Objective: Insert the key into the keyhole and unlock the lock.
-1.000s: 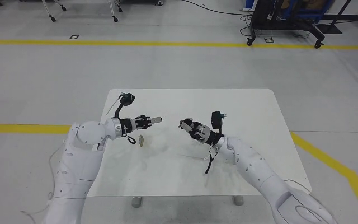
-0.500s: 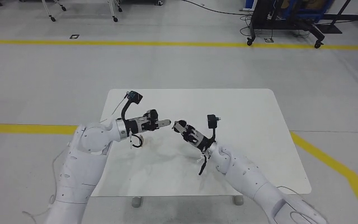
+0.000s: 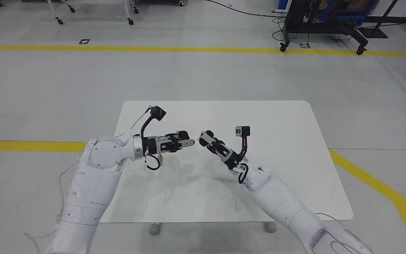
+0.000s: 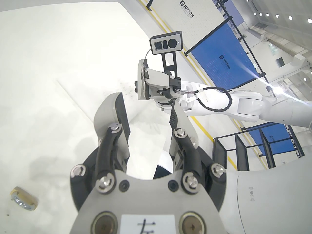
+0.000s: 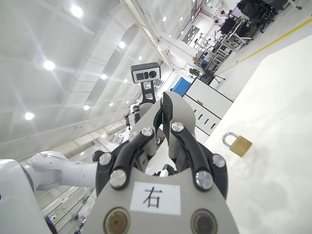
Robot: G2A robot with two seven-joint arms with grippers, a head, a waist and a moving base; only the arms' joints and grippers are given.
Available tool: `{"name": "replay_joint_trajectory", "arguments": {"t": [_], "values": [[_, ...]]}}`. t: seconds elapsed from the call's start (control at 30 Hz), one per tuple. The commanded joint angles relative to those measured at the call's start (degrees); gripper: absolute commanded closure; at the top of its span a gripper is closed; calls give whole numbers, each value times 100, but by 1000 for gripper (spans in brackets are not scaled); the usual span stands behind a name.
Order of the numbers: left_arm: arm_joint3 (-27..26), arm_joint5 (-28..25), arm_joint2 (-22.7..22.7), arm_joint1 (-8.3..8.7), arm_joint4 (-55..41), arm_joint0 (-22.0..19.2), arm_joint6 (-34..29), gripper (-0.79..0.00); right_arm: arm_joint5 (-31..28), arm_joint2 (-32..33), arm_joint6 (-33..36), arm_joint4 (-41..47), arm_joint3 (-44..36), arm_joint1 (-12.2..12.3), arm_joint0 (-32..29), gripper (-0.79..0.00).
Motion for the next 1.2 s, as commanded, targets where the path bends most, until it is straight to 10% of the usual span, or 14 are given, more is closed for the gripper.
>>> {"name": "replay_joint_trajectory", "arguments": {"t": [0.0,0.77,1.0,1.17], "values": [[55,76,75,1,-100,-31,-52,-400,0,95,329,140,-1,-18,-31,0],[458,215,548,68,-320,-387,-103,-265,0,897,1780,421,545,-533,-64,0],[490,256,641,96,-332,-442,-112,0,0,1124,1999,374,702,-654,-59,0],[495,334,664,122,-222,-453,8,0,0,1267,2101,275,789,-731,-58,0]]}}
